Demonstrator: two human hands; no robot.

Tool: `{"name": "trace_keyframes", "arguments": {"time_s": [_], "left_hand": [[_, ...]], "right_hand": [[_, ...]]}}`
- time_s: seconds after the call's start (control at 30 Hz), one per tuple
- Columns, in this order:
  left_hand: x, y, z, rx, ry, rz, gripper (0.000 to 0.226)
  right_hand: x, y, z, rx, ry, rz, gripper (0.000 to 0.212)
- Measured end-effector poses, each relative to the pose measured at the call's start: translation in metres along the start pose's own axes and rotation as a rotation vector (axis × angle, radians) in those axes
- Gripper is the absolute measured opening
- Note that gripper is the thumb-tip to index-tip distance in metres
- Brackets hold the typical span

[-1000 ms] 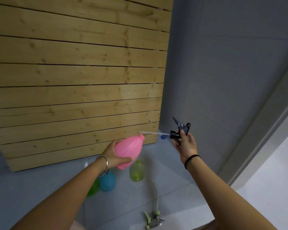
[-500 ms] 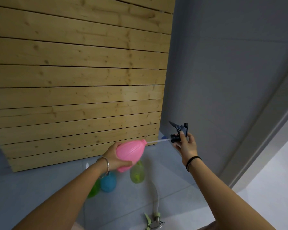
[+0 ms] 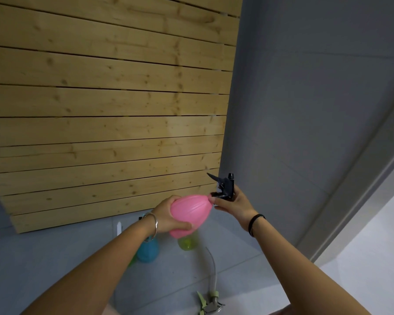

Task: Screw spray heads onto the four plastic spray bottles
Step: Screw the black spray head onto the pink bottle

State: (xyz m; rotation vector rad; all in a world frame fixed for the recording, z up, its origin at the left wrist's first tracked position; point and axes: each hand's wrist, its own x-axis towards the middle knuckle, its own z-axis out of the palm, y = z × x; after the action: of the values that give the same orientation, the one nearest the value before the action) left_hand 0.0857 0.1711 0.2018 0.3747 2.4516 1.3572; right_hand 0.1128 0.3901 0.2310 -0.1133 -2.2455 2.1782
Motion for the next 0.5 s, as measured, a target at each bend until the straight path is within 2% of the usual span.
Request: {"name": "trace_keyframes", "arguments": {"time_s": [0.1, 0.23, 0.3, 0.37, 0.5], "left_hand": [[-0.001, 0.004, -0.002, -0.016, -0.044, -0.040, 0.083], [-0.005, 0.007, -0.006, -0.015, -0.193, -0.108, 0.077], [-0.005, 0.007, -0.005, -0.048, -0.187, -0.123, 0.076], [-0.006, 0.006, -0.002, -0.121, -0.096, -0.132, 0.073], [0.002, 0.014, 0.010, -0.446, 0.248, -0.104, 0.072]], "right_hand": [[0.000, -0.002, -0.003, 0.002, -0.027, 0.015, 0.051], [-0.002, 0.002, -0.008, -0.096, -0.136, 0.055, 0.034], [-0.002, 0.006, -0.010, -0.076, -0.141, 0.070, 0.029], [0.001, 0.006, -0.010, -0.010, -0.086, 0.062, 0.024], [0.004, 0.007, -0.009, 0.115, 0.057, 0.050, 0.020]]}}
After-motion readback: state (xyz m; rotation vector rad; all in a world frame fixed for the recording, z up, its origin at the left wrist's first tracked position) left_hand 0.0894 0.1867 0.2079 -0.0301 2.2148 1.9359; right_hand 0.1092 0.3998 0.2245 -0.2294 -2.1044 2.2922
